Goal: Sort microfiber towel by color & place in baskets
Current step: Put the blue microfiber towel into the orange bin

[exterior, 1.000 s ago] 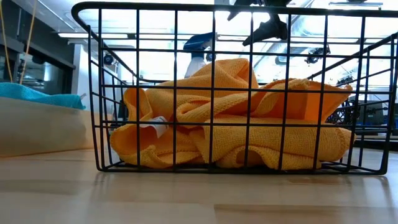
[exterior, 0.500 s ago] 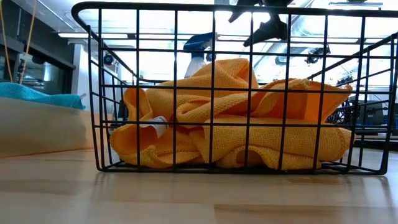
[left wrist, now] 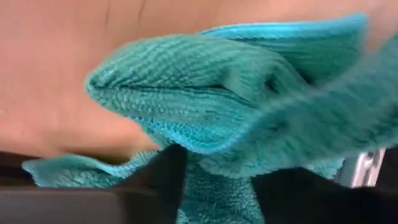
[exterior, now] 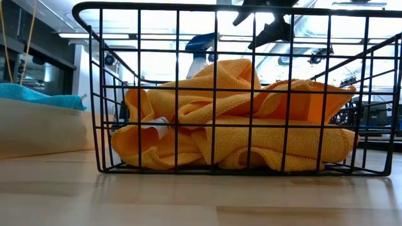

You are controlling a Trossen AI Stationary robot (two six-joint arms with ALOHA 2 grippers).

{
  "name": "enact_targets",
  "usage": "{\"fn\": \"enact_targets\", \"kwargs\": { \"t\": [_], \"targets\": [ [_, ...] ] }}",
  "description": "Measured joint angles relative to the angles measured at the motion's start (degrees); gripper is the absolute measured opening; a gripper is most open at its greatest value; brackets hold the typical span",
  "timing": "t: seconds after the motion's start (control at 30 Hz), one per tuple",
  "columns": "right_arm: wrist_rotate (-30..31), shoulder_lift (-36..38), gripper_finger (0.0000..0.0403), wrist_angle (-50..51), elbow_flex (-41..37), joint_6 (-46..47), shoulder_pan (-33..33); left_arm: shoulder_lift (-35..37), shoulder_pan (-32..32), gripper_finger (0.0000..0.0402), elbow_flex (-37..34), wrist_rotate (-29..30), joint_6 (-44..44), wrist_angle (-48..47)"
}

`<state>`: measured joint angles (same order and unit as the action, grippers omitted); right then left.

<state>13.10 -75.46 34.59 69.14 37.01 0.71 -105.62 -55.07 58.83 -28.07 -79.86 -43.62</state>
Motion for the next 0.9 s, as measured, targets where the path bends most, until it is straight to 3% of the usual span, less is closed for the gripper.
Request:
{"fn": "enact_targets", "kwargs": {
  "t": [0.1, 0.17, 0.33, 0.63, 0.8, 0.9],
  "targets": [
    [0.0, 0.0, 0.0355, 0.0, 0.0, 0.0, 0.0, 3.4, 0.7, 0.0048, -0.1, 3.6, 2.6, -0.9],
    [0.1, 0.0, 0.0355, 0.0, 0.0, 0.0, 0.0, 6.7, 1.4, 0.0016, -0.1, 7.6, 3.0, -1.8],
    [0.6, 0.0, 0.0355, 0.0, 0.0, 0.0, 0.0, 18.0, 5.3, 0.0005, -0.1, 15.9, 4.0, -3.2],
    [2.3, 0.0, 0.0355, 0.0, 0.0, 0.8, 0.0, 39.7, 17.2, 0.0001, 7.9, 44.7, 18.8, -5.2],
    [3.0, 0.0, 0.0355, -0.1, 0.0, 2.1, 0.0, 45.7, 21.7, 0.0001, 14.6, 62.2, 30.7, -13.9],
    [3.0, 0.0, 0.0355, -0.1, 0.0, 3.0, 0.0, 47.9, 22.2, 0.0, 16.1, 69.5, 31.2, -23.7]
  ]
}}
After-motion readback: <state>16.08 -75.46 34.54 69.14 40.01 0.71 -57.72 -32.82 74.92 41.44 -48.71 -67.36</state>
